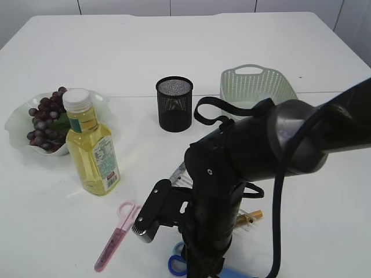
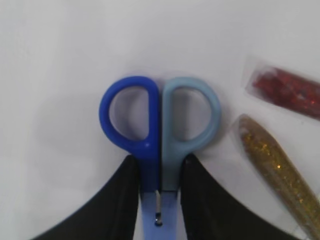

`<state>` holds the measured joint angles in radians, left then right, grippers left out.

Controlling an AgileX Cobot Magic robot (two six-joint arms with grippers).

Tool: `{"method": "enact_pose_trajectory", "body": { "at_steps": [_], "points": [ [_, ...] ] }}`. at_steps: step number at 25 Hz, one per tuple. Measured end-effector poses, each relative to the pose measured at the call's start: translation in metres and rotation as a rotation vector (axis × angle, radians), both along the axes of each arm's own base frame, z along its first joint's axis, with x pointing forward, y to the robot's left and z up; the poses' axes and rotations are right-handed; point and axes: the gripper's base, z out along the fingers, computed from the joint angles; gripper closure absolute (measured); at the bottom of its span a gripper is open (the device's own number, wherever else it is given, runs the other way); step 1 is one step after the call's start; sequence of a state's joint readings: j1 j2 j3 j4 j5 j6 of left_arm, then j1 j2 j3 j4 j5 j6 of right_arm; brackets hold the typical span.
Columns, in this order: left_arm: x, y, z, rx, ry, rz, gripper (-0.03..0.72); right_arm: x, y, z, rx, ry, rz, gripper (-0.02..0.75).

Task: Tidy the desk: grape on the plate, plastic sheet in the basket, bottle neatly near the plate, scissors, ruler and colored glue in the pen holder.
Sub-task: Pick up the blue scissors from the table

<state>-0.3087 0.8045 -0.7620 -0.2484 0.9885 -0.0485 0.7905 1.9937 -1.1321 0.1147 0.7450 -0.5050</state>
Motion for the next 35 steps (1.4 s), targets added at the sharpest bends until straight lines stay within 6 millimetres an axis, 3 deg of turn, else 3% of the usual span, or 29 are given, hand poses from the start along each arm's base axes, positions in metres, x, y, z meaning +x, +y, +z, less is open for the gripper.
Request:
{"method": "enact_pose_trajectory", "body": {
  "at_steps": [11, 23, 31, 35],
  "points": [
    [0.000, 0.000, 0.000, -0.001, -0.002, 0.001, 0.244, -0.001, -0.001, 0.003, -0.001, 0.002, 0.001, 0.539],
    [0.000, 0.000, 0.000, -0.001, -0.004, 0.001, 0.244, -0.008, -0.006, 0.070, 0.120, -0.098, -0.002, 0.545],
    [0.000, 0.000, 0.000, -0.001, -0.004, 0.001, 0.244, -0.008, -0.006, 0.070, 0.123, -0.091, -0.008, 0.535],
    [0.000, 0.000, 0.000, -0.001, -0.004, 0.001, 0.244, -0.007, -0.003, 0.056, 0.103, -0.053, -0.018, 0.421]
  ]
}}
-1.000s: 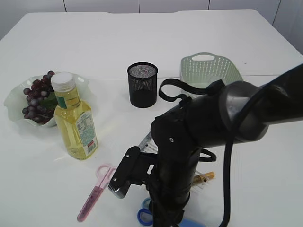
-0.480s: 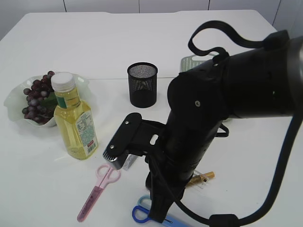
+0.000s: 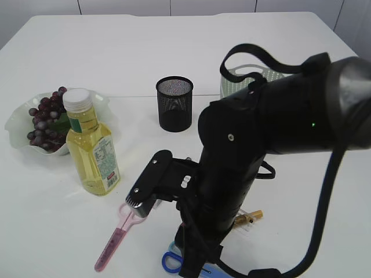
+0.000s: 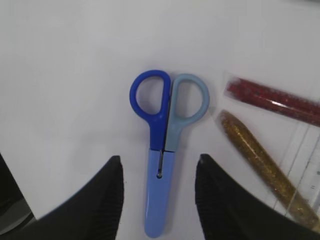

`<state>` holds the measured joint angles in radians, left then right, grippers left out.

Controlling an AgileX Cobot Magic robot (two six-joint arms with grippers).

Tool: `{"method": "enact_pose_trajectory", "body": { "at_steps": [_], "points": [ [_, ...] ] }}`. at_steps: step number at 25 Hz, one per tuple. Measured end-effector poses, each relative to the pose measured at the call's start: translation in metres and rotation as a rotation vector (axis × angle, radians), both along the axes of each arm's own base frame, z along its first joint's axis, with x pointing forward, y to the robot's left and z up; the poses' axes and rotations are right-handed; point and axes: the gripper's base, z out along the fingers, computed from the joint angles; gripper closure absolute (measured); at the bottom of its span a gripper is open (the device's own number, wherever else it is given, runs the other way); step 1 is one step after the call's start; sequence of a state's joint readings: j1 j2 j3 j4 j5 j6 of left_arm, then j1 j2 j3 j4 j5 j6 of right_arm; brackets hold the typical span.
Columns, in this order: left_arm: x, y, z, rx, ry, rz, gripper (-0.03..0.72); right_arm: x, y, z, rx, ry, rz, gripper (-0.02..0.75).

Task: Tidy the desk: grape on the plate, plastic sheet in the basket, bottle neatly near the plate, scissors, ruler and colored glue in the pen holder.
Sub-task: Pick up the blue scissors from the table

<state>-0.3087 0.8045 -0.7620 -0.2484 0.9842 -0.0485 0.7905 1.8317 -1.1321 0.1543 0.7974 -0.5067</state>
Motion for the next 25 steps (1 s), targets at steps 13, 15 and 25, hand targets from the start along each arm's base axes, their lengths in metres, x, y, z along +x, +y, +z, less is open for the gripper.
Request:
{"method": "enact_pose_trajectory", "body": {
  "at_steps": [13, 15, 25],
  "points": [
    [0.001, 0.000, 0.001, -0.005, -0.014, 0.004, 0.244, 0.004, 0.005, -0.040, -0.047, 0.071, -0.020, 0.338],
    [0.002, 0.000, 0.001, -0.007, -0.020, 0.005, 0.244, 0.004, 0.006, -0.043, -0.051, 0.074, -0.023, 0.337],
    [0.002, 0.000, 0.002, -0.010, -0.029, 0.008, 0.244, 0.010, 0.012, -0.055, -0.062, 0.084, -0.055, 0.333]
  ]
}}
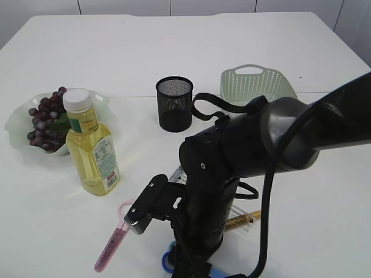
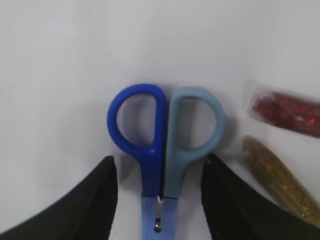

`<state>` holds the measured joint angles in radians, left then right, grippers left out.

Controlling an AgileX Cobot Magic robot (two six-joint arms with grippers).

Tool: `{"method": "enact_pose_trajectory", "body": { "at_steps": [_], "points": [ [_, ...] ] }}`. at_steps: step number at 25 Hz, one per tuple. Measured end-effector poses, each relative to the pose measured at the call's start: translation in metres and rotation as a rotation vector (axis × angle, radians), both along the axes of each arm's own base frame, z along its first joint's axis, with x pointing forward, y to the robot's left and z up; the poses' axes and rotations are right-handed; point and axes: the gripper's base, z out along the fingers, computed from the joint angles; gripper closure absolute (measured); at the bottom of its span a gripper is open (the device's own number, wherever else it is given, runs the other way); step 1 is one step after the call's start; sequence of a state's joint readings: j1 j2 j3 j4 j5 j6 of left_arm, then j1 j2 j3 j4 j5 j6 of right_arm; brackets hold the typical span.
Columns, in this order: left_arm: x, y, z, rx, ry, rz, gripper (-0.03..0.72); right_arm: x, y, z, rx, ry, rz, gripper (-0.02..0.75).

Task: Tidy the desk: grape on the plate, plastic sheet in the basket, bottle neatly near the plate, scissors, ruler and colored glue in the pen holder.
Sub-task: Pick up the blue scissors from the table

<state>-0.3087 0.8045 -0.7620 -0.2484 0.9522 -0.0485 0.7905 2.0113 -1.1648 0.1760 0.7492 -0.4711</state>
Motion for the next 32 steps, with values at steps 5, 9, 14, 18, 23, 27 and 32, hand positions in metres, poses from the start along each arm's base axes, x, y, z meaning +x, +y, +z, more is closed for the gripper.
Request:
{"method": "enact_pose_trajectory", "body": {
  "at_steps": [5, 9, 14, 18, 23, 27, 32],
  "points": [
    [0.0003, 0.0000, 0.0002, -0.001, -0.003, 0.001, 0.244, 0.0018, 0.0013, -0.0002, -0.001, -0.005, -0.005, 0.333],
    [0.0004, -0.0001, 0.0003, -0.002, -0.005, 0.001, 0.244, 0.0022, 0.0011, -0.0003, -0.003, -0.009, -0.001, 0.333],
    [0.0004, -0.0001, 0.0003, -0.002, -0.005, 0.001, 0.245, 0.0033, 0.0004, -0.0007, -0.011, -0.022, 0.011, 0.424],
    [0.0004, -0.0001, 0.0003, -0.002, -0.005, 0.001, 0.245, 0.0035, 0.0001, -0.0013, -0.016, -0.024, 0.013, 0.517],
    [0.0005, -0.0001, 0.0004, -0.002, -0.007, 0.002, 0.246, 0.0036, -0.0001, -0.0013, -0.017, -0.026, 0.015, 0.535],
    [0.0005, -0.0001, 0.0004, -0.002, -0.007, 0.002, 0.246, 0.0036, -0.0001, -0.0013, -0.017, -0.026, 0.014, 0.557],
    [0.0005, -0.0001, 0.0004, -0.002, -0.007, 0.002, 0.246, 0.0036, -0.0001, -0.0013, -0.017, -0.025, 0.012, 0.558]
  ]
}}
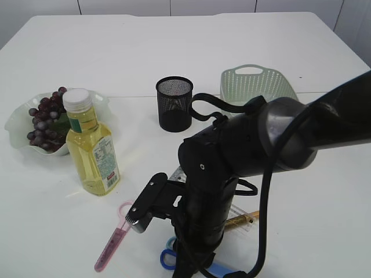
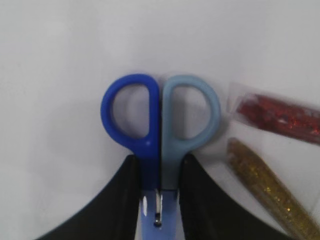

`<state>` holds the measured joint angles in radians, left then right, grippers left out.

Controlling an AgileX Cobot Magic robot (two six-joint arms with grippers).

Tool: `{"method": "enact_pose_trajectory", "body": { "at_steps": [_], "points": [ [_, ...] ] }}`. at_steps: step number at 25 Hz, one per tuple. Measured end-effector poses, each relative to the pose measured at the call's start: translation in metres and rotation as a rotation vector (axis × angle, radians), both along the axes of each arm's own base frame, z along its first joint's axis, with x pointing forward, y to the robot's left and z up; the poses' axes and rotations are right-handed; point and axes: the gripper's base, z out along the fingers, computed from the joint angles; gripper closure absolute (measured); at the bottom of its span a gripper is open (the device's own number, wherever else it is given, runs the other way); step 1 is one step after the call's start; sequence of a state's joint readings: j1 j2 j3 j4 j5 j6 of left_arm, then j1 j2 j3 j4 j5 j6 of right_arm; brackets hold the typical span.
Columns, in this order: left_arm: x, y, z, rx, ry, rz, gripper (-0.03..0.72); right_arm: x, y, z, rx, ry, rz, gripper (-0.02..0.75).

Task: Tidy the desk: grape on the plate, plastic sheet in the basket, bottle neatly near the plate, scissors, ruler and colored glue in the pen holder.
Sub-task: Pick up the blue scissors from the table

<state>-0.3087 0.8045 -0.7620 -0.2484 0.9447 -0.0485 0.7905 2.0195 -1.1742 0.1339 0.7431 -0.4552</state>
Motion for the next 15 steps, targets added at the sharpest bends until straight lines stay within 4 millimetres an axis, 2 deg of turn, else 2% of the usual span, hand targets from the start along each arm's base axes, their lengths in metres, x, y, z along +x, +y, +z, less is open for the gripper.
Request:
{"method": "enact_pose_trajectory", "body": {
  "at_steps": [15],
  "points": [
    [0.0000, 0.0000, 0.0000, 0.000, 0.000, 0.000, 0.246, -0.0001, -0.0001, 0.0021, 0.003, -0.003, -0.001, 0.560]
  ]
}}
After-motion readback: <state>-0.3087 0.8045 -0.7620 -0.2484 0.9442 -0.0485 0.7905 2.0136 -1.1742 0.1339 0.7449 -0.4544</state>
